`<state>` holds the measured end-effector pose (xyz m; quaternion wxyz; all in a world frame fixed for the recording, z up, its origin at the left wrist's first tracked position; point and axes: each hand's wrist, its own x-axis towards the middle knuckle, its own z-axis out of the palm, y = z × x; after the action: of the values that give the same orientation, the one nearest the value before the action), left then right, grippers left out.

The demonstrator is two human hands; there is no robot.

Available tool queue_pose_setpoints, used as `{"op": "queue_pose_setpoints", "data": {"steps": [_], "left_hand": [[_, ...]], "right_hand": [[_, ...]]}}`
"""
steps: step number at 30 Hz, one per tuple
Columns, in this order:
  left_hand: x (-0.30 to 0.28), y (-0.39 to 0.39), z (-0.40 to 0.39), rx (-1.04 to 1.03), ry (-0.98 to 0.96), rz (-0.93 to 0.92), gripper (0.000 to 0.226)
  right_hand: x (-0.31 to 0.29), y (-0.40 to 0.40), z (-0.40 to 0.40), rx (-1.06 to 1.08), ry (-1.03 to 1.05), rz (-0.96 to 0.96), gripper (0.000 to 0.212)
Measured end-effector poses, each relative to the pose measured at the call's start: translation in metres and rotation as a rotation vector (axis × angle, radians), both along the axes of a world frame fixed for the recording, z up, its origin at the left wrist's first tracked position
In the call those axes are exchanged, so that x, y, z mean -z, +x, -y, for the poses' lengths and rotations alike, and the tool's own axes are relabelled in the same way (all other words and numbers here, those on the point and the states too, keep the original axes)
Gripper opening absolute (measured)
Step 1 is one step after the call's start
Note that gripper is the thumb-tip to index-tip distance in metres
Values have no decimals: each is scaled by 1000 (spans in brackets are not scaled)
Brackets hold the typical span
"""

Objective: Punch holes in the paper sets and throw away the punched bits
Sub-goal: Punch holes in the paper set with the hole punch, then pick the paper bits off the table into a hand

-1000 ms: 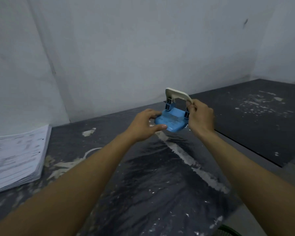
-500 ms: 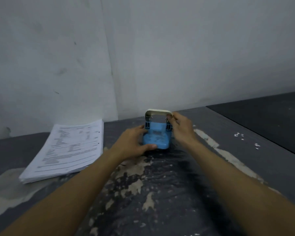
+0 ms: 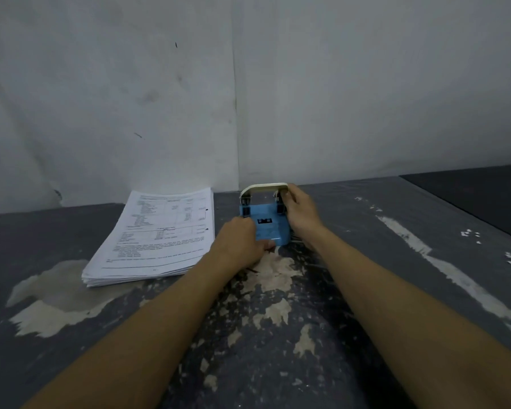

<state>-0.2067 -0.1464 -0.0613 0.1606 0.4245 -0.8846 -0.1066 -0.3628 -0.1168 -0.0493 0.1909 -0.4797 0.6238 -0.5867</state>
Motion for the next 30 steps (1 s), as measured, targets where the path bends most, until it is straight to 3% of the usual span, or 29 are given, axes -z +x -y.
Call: {"op": "queue_pose_setpoints", "data": {"steps": [8,11,15,21,30], "left_hand": [[-6,-6,-12,-75,-58,13,57],[-6,-10,-29,-97,-196,-36,64],[-15,-37,-56,-14,-377,-43,48],[-24,-108,-98,156,-318,-152,32],[-22,-214,-154,389,-127,-158,18]], "right_hand": [[-7,-8,-12,40,168,-66,37],[-5,-21,-32,117,203,-154,35],[2,-52,-74,214,202,-253,24],[7,-108,-149,395,132,-306,17],[3,-196,-236,720,161,-324,22]]}}
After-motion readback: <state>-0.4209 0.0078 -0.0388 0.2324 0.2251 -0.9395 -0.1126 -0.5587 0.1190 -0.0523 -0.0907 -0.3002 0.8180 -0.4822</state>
